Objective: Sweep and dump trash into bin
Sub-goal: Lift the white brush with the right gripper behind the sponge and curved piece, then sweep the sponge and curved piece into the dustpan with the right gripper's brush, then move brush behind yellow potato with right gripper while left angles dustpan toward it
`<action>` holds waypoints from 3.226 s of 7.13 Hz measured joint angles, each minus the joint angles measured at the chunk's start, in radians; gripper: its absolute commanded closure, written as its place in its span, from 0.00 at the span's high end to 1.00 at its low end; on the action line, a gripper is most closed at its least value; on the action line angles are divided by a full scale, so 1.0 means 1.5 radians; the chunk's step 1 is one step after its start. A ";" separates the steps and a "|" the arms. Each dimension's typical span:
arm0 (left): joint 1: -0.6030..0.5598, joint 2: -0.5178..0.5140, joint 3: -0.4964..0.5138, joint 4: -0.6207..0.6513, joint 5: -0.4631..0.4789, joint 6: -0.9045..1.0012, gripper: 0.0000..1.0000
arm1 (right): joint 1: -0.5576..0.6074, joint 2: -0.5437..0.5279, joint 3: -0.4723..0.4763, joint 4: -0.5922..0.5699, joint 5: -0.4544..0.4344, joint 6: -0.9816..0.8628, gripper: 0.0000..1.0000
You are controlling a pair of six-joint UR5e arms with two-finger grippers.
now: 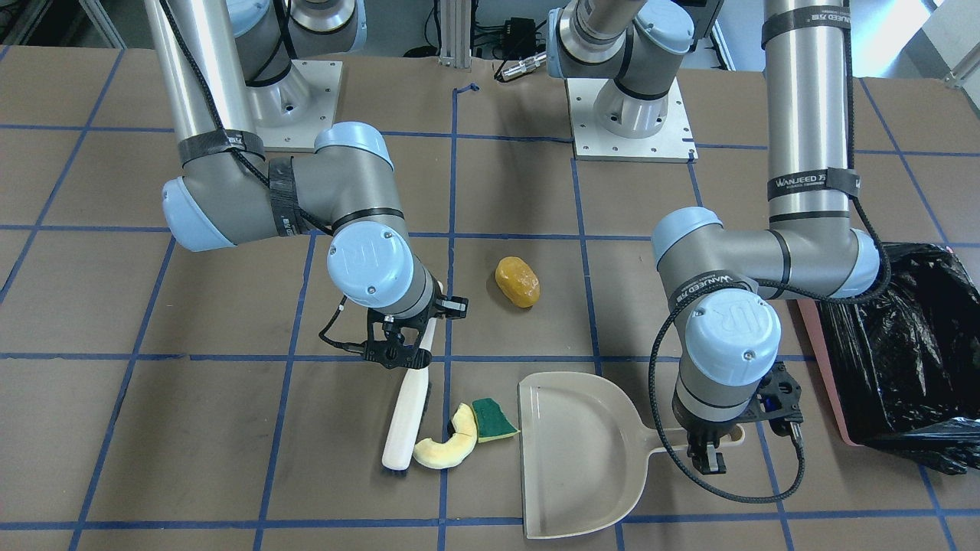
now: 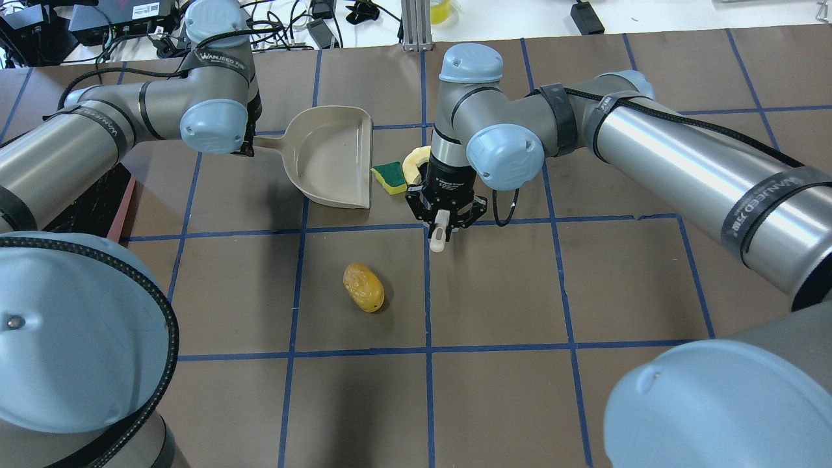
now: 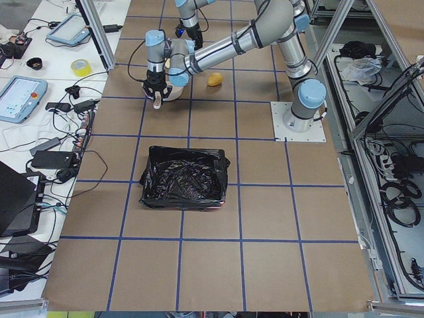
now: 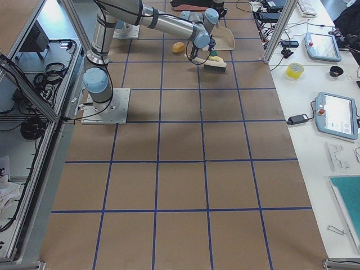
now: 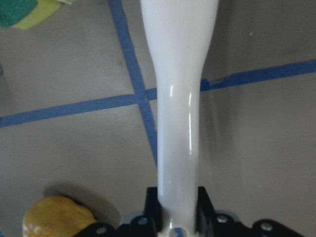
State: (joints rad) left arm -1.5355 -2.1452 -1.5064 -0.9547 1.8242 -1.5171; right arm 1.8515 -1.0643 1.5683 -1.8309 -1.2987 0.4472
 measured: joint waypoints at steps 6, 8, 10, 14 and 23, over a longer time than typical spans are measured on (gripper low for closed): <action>-0.002 0.000 -0.002 0.000 -0.003 -0.003 0.00 | 0.070 0.112 -0.155 -0.038 0.161 0.009 0.12; -0.002 0.000 -0.005 0.000 -0.005 -0.005 0.00 | 0.071 0.120 -0.183 -0.043 0.166 0.013 0.12; -0.002 0.005 -0.007 0.000 -0.007 -0.004 0.00 | 0.068 0.117 -0.195 -0.039 0.143 0.012 0.12; -0.002 0.016 -0.010 0.003 -0.005 -0.002 0.00 | 0.066 0.094 -0.202 0.036 0.009 0.007 0.12; 0.086 0.085 -0.083 0.006 -0.022 0.151 0.00 | 0.085 -0.150 0.076 0.214 -0.106 0.094 0.12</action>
State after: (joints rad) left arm -1.4070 -2.0183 -1.6308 -0.9456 1.7905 -1.2907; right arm 1.9786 -1.2890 1.6824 -1.5106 -1.4572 0.5878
